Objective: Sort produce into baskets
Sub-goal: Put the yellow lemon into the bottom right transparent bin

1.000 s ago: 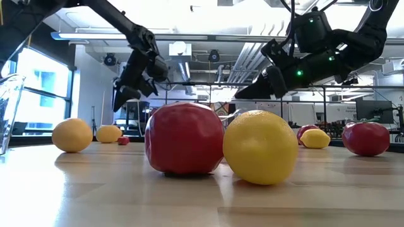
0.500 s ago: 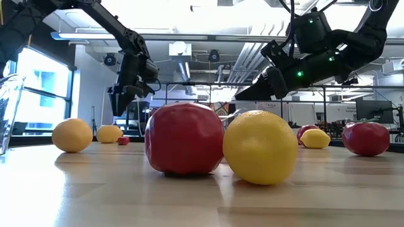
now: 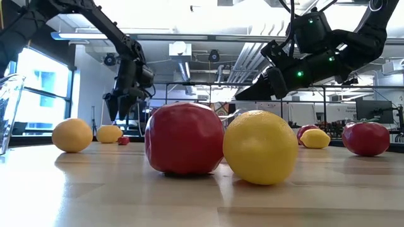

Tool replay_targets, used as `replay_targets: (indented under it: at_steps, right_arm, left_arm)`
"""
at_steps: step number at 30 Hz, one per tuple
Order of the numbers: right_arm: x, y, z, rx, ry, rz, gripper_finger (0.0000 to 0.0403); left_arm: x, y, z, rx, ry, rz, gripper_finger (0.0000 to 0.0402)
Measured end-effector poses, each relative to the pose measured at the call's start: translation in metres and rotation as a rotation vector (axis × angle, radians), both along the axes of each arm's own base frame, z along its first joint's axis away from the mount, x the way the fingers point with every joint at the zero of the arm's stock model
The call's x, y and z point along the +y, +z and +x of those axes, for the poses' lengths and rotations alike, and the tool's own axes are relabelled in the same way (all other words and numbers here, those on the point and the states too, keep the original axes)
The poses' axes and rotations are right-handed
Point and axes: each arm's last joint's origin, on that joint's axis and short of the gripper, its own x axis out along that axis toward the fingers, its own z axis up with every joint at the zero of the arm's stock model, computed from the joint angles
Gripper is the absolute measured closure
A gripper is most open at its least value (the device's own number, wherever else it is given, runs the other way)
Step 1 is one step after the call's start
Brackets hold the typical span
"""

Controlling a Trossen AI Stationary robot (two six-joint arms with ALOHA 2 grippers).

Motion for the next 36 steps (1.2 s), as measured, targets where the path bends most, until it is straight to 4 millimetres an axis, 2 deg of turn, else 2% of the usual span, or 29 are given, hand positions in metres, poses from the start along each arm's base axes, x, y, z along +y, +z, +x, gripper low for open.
replay_targets:
  at_steps: [5, 16, 31, 36]
  right_arm:
    - [0.0, 0.0, 0.0, 0.002, 0.0, 0.0, 0.0402]
    - [0.0, 0.0, 0.0, 0.003, 0.0, 0.0, 0.0402]
    - [0.0, 0.0, 0.0, 0.004, 0.0, 0.0, 0.0402]
    - [0.0, 0.0, 0.0, 0.004, 0.0, 0.0, 0.0402]
  left_arm:
    - [0.004, -0.01, -0.004, -0.036, 0.026, -0.071, 0.0137]
    - [0.008, -0.031, -0.004, 0.004, 0.005, -0.143, 0.0137]
    - [0.008, -0.034, -0.005, 0.009, -0.044, -0.145, 0.0138]
    - [0.006, -0.039, -0.006, -0.019, -0.075, -0.171, 0.0155]
